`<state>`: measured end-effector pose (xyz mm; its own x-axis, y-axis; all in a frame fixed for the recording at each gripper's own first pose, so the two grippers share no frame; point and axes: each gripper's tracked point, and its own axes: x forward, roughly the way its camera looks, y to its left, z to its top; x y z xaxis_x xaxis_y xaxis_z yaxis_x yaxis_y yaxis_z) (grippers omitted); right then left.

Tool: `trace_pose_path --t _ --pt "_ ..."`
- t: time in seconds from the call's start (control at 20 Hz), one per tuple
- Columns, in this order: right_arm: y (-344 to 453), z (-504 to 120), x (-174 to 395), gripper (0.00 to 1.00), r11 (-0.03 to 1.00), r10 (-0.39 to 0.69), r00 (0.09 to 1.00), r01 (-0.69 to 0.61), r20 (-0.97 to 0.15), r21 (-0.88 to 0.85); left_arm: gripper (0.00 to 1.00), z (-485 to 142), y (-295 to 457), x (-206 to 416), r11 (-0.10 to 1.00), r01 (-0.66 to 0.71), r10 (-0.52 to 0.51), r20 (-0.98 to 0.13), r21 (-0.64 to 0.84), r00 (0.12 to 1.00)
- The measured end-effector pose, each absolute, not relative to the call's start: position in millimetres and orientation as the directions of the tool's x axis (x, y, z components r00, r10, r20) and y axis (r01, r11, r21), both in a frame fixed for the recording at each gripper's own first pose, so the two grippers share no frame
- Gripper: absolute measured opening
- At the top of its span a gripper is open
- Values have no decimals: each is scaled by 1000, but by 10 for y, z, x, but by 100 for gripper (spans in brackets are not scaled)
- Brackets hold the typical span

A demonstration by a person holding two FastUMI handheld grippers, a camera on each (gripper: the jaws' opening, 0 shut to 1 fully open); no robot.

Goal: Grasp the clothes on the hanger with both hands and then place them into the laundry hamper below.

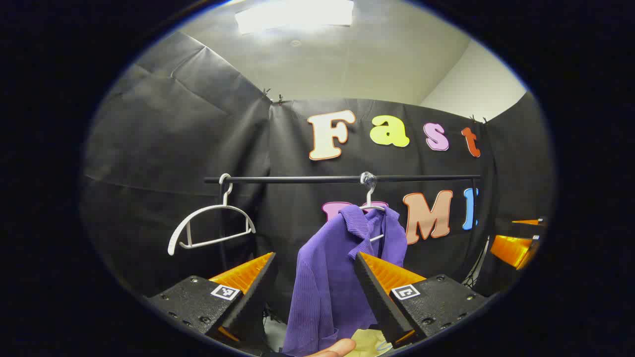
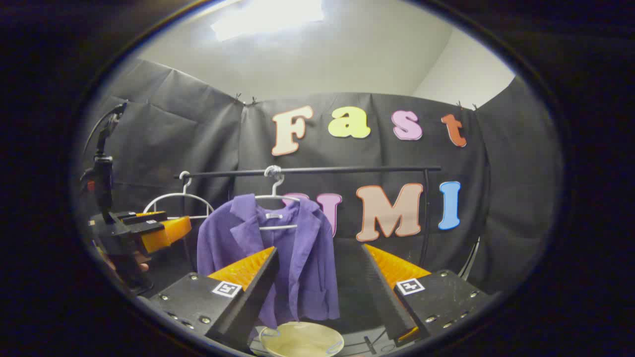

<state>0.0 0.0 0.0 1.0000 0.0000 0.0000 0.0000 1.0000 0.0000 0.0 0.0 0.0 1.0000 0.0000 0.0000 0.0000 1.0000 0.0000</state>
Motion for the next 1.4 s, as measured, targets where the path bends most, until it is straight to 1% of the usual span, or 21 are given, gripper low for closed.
trace_pose_path --t 0.05,0.1,0.15,0.2,0.25,0.3,0.35,0.4,0.45,0.5,0.55,0.6,0.7,0.75,0.95,1.0,1.2,1.3,1.35,1.4 --pt "38 -57 39 96 1000 12 1000 -12 -15 -11 92 -7 -4 2 1000 0 0 -3 3 1000" --pt "59 -127 60 96 999 18 999 -19 -30 -27 95 -17 -19 -1 1000 3 -2 -6 3 1000" --pt "68 -177 76 97 999 18 999 -21 -45 -48 92 -24 -32 3 1000 5 -5 -8 4 1000" --pt "34 -209 91 97 998 3 999 -6 -51 -65 95 -39 -36 8 1000 3 -3 -8 5 1000" --pt "-11 -209 105 97 997 -13 999 9 -49 -76 95 -59 -38 10 1000 2 -2 -10 6 1000" --pt "-35 -199 123 99 996 -25 999 21 -41 -84 95 -72 -50 18 1000 1 -1 -12 6 1000" --pt "-74 -171 133 98 995 -42 999 39 -30 -88 95 -107 -65 18 1000 2 -2 -18 6 1000" --pt "-135 -159 126 99 994 -61 998 59 -18 -87 95 -137 -86 24 1000 5 -5 -23 6 1000" --pt "-180 -130 121 96 994 -77 997 76 -8 -83 92 -179 -106 45 1000 7 -7 -31 11 1000" --pt "-221 -112 105 96 992 -93 996 93 2 -81 95 -211 -119 72 1000 8 -7 -37 16 999" --pt "-256 -96 97 96 992 -104 995 104 7 -76 95 -240 -135 89 1000 9 -8 -45 19 999" --pt "-293 -94 93 96 991 -113 994 113 10 -67 92 -281 -152 112 1000 9 -8 -56 20 998" --pt "-339 -64 73 99 991 -121 993 122 17 -51 92 -320 -157 133 1000 10 -9 -68 19 998" --pt "-366 -50 70 97 991 -125 992 126 23 -45 92 -326 -160 134 1000 13 -12 -67 16 998" --pt "-492 -51 76 99 988 -149 988 150 33 -36 92 -365 -176 150 1000 24 -23 -80 10 997" --pt "-505 -73 85 97 988 -151 988 152 33 -36 92 -363 -192 152 999 31 -30 -77 12 997" --pt "-517 -187 222 98 990 -134 990 135 33 -34 92 -379 -204 132 998 66 -64 -81 21 995" --pt "-554 -297 341 97 990 -134 991 135 28 -32 92 -452 -206 142 997 79 -76 -106 18 991" --pt "-555 -320 414 98 991 -128 991 129 34 -26 95 -468 -215 151 996 90 -88 -123 12 989" --pt "-558 -347 501 97 992 -122 992 123 39 -18 92 -498 -226 166 995 104 -102 -144 7 984"
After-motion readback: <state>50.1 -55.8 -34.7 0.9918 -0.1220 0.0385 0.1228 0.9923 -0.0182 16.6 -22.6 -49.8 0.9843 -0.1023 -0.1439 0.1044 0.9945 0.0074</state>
